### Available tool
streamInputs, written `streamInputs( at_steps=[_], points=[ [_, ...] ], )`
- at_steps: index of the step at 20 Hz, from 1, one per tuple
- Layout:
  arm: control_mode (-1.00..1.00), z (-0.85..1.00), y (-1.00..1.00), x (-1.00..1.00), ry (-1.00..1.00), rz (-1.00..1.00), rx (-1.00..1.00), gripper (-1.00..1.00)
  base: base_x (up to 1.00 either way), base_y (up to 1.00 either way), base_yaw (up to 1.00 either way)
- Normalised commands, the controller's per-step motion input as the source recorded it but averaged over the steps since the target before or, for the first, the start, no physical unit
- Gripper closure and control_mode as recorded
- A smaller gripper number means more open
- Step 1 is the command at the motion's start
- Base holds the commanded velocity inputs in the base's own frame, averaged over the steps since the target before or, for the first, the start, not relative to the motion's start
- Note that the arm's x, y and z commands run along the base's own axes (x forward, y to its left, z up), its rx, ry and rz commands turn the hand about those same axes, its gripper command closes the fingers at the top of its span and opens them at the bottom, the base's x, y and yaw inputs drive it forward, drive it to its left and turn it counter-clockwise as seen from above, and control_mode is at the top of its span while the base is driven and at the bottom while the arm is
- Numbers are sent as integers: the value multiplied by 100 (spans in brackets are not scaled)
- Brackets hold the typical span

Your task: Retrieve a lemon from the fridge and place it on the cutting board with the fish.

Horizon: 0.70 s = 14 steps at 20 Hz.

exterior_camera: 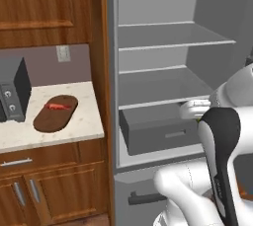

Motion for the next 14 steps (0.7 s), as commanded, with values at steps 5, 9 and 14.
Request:
streamInputs(
  at_steps=[5, 9, 14],
  points=[
    [100, 0, 0, 0, 0, 0, 0, 100, -14, 94, 0],
    [100, 0, 0, 0, 0, 0, 0, 100, -23, 86, 0],
    [100, 0, 0, 0, 0, 0, 0, 100, -10, 81, -1]
  ],
)
